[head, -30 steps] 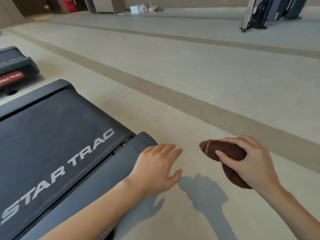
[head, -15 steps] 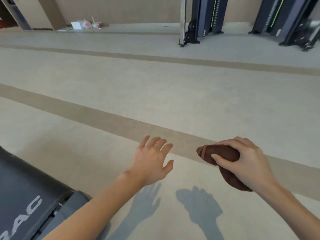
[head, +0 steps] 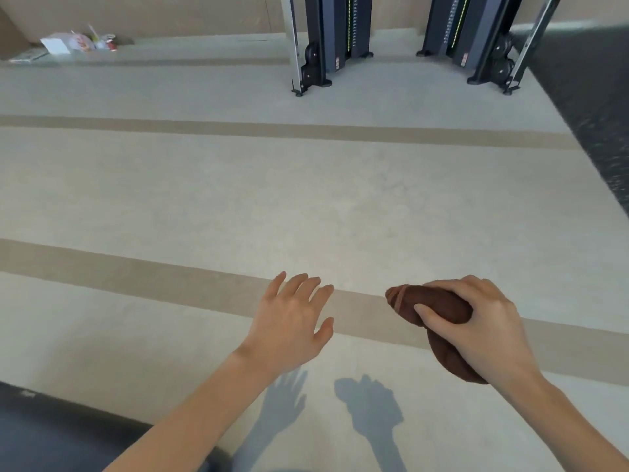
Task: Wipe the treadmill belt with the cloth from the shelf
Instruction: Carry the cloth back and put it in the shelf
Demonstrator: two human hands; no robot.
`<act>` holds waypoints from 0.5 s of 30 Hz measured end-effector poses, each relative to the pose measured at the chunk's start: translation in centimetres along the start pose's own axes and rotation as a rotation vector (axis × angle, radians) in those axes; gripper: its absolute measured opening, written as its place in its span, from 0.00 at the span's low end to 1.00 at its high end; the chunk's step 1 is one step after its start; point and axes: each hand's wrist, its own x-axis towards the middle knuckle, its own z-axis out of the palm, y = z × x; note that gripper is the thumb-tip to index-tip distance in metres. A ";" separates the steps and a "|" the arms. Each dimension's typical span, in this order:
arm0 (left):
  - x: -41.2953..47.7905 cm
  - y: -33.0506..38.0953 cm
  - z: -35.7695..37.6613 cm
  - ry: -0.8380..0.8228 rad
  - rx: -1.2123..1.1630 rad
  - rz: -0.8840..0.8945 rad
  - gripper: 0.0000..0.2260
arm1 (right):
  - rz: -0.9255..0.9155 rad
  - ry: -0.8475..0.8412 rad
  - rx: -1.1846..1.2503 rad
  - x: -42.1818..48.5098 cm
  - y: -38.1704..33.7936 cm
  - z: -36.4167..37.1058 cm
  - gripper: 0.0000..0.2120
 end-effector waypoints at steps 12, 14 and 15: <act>2.0 2.0 -25.7 0.032 -0.165 -0.100 0.21 | -0.081 0.015 -0.008 3.9 -18.6 -17.9 0.14; 1.9 1.7 -29.6 0.041 -0.161 -0.101 0.21 | -0.084 0.023 -0.002 4.6 -21.2 -20.7 0.16; 1.8 1.5 -31.4 0.038 -0.155 -0.098 0.21 | -0.087 0.023 -0.004 4.9 -22.5 -22.1 0.16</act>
